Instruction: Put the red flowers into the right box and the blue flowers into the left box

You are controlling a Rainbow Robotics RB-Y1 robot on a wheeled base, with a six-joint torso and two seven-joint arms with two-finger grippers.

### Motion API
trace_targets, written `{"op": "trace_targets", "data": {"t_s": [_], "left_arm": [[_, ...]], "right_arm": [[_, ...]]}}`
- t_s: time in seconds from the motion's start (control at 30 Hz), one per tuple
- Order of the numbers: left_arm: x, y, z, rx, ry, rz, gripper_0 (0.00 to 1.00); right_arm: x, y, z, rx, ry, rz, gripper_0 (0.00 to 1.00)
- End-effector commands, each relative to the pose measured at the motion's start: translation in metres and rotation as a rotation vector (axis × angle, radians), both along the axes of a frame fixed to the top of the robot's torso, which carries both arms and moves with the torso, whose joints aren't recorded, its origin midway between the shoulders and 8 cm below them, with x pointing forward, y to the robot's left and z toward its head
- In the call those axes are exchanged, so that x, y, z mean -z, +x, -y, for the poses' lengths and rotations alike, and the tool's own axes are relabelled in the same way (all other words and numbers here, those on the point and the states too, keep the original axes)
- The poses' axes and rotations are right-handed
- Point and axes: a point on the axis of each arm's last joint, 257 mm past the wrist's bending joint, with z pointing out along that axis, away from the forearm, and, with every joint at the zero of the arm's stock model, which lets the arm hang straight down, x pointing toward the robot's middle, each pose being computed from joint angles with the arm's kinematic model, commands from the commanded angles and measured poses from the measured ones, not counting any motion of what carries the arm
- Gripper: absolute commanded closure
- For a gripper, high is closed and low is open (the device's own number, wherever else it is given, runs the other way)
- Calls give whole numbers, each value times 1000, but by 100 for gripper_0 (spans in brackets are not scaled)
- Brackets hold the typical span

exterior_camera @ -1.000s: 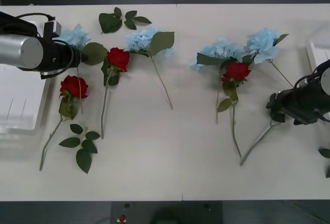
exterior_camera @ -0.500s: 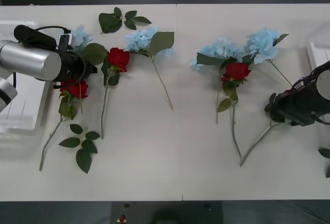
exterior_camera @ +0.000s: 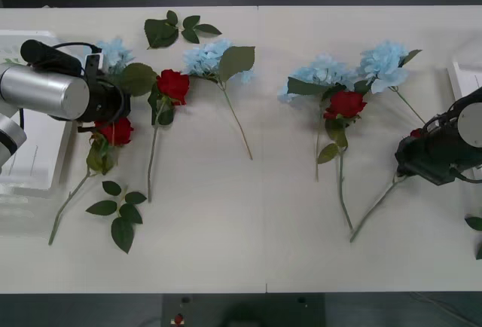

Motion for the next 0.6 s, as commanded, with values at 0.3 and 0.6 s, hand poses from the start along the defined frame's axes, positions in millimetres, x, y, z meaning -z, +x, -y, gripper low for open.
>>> {"op": "trace_targets", "data": {"t_s": [0.3,0.6], "left_arm": [[-130,38,23,50,-79,252,100],[-210,37,-41,41,57,381,100]], "right_arm": [[-59,32,-4,-94,-39,58,100],[-183,68,46,-357,-317,105,100]]}}
